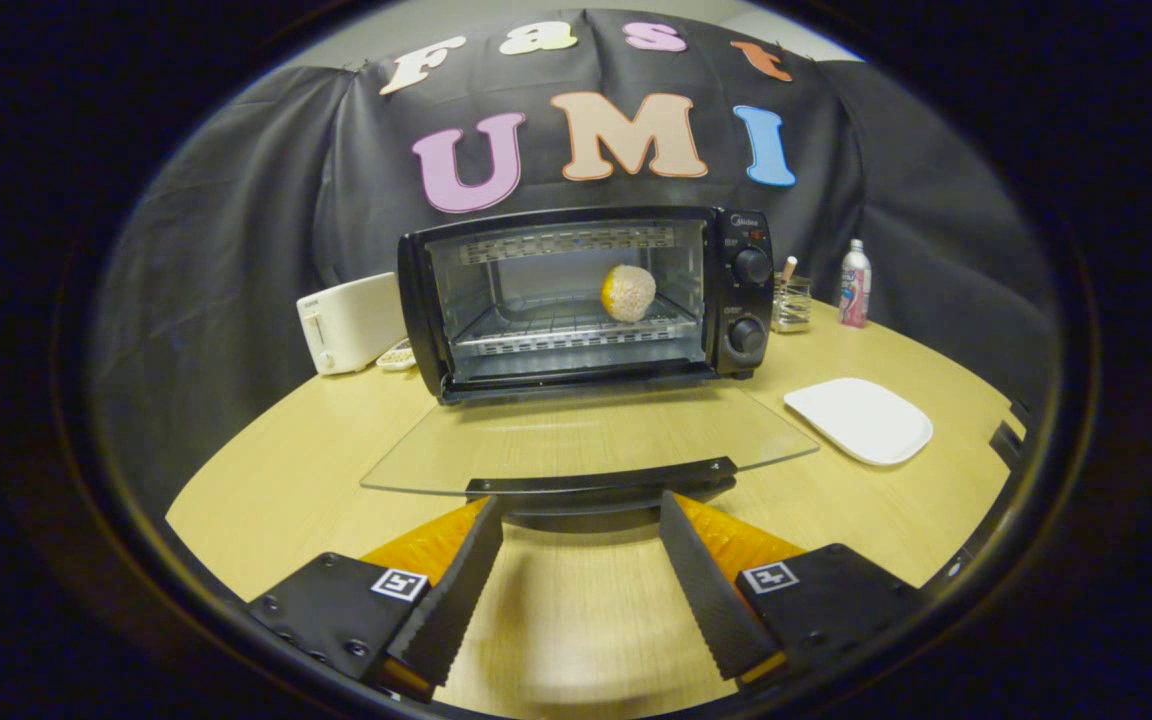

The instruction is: Open the toaster oven, put the food inside, and close the toaster oven door.

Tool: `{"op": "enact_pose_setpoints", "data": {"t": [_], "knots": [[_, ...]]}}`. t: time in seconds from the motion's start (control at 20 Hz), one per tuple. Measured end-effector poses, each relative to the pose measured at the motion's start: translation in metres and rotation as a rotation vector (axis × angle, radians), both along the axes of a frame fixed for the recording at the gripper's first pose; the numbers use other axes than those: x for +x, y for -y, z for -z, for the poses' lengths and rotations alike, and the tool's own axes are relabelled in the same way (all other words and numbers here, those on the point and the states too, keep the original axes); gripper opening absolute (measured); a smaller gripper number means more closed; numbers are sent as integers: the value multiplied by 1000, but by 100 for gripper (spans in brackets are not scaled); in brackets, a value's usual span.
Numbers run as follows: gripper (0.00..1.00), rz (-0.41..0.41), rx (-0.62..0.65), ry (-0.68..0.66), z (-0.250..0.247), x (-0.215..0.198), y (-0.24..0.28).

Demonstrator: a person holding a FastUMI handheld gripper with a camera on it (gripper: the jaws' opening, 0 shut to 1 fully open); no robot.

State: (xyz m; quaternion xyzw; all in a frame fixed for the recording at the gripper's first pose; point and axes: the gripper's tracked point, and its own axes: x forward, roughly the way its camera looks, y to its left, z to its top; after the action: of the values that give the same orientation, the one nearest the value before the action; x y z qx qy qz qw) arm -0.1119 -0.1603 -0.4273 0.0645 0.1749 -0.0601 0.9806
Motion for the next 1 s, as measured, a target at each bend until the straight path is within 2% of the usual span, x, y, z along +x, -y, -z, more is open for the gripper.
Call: {"op": "enact_pose_setpoints", "data": {"t": [0.2,0.65,1.0], "knots": [[98,20,25,71,-29,6,6],[99,36,-15,139,-72,21,9],[100,51,-37,211,-108,47,9]]}}
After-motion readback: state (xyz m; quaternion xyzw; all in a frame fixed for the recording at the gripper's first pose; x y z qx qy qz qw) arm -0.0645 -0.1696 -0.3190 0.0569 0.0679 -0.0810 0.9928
